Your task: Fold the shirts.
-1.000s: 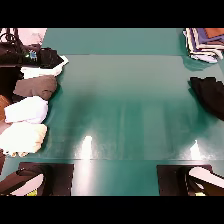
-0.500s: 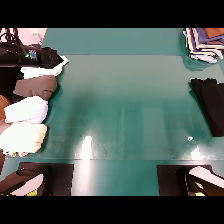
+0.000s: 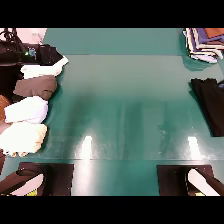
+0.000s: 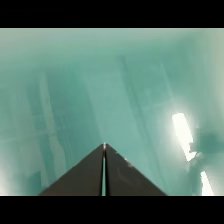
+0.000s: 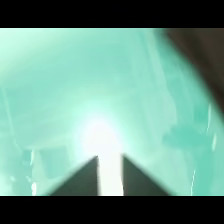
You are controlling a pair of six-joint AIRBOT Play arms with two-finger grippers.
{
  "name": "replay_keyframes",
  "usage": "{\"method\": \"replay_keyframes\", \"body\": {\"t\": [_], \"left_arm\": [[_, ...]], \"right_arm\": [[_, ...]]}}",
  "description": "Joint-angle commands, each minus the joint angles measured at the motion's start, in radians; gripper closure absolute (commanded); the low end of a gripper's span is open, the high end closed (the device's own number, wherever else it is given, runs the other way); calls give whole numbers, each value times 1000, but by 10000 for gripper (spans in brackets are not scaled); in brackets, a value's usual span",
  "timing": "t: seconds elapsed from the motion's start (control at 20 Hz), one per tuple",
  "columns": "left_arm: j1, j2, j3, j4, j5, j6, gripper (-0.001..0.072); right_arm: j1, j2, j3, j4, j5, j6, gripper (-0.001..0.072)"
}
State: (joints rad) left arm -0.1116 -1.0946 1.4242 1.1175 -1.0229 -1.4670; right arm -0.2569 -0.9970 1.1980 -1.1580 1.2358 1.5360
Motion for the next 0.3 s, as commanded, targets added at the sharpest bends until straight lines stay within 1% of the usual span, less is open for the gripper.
{"method": "replay_keyframes", "body": {"t": [0.0, 0.15, 0.25], "left_arm": [[-1, 1, 0, 0, 21, 0, 681], [-1, 1, 0, 0, 21, 0, 681], [-1, 1, 0, 0, 21, 0, 681]], "right_arm": [[223, 59, 1, 3, -86, -7, 699], [291, 70, 1, 3, -93, -8, 699], [300, 70, 1, 5, -87, -8, 699]]}}
